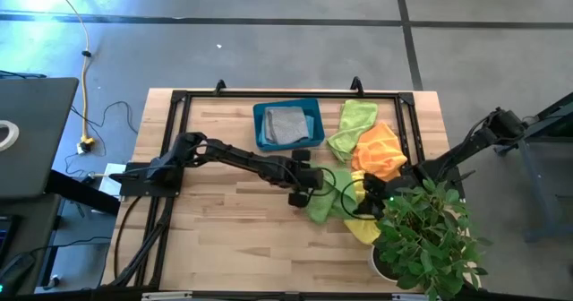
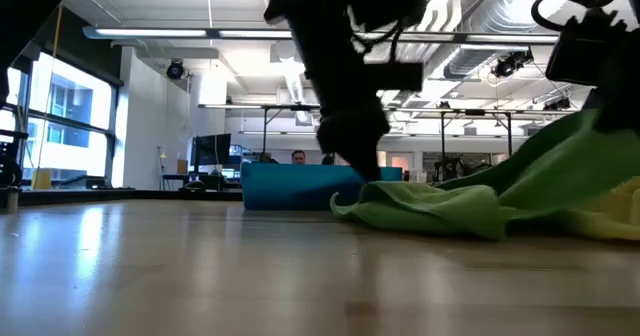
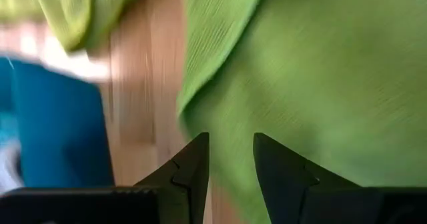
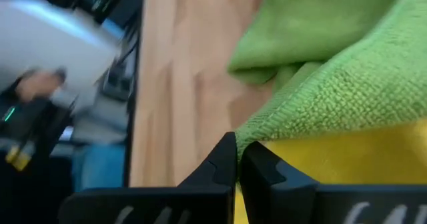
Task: Fold microfiber towels
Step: Fold the bottom left green microfiber cloth
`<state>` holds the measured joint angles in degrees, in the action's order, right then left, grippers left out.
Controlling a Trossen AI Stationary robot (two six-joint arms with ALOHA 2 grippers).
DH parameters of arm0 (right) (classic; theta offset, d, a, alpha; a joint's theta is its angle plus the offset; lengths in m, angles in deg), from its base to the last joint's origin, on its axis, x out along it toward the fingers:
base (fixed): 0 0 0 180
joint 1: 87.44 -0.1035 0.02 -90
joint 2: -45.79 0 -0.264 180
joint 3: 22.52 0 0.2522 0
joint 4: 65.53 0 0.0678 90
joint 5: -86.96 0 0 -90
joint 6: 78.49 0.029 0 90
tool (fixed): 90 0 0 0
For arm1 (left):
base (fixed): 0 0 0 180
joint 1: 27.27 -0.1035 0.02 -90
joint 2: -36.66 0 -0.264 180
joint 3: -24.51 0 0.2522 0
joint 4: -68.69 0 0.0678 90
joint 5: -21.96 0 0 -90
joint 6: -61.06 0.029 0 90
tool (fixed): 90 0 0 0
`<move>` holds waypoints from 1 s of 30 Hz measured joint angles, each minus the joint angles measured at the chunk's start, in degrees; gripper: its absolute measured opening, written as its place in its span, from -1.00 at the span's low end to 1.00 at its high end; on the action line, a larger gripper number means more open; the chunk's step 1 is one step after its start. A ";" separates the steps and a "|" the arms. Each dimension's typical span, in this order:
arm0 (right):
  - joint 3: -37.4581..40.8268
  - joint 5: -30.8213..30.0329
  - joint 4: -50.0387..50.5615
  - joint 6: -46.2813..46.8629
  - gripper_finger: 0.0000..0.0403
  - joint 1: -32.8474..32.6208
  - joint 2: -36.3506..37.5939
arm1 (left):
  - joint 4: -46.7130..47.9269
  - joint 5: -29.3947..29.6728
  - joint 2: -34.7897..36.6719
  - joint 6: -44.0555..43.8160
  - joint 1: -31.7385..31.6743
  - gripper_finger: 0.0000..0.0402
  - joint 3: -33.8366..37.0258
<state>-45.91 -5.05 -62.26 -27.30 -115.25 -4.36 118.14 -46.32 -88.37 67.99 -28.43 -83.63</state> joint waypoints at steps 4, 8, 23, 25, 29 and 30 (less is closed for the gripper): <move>0.00 4.03 0.88 -2.41 -1.00 0.00 0.00 | 2.14 -3.31 0.00 -4.75 -1.62 -0.47 1.78; 0.00 4.01 2.92 -6.75 -1.00 0.00 0.00 | 2.00 -9.84 0.00 -10.32 -3.29 -0.47 3.25; 0.00 -1.97 17.30 -9.21 -1.00 0.00 -0.04 | 1.65 -29.71 -0.17 -16.37 -3.73 -0.47 3.69; 0.02 -3.92 18.23 -9.16 -1.00 0.00 -0.04 | 1.65 -30.24 -0.22 -16.90 -3.65 -0.47 3.69; 0.02 -7.47 18.60 -9.24 -1.00 0.00 -0.04 | 0.97 -29.78 -0.22 -17.85 -3.13 -0.48 3.69; 0.02 -8.32 18.60 -9.24 -1.00 0.00 -0.04 | 0.64 -29.76 -0.22 -18.26 -2.98 -0.49 3.69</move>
<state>-45.89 -13.37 -43.65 -36.54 -115.25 -4.40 118.79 -76.09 -88.59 49.73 -31.41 -79.94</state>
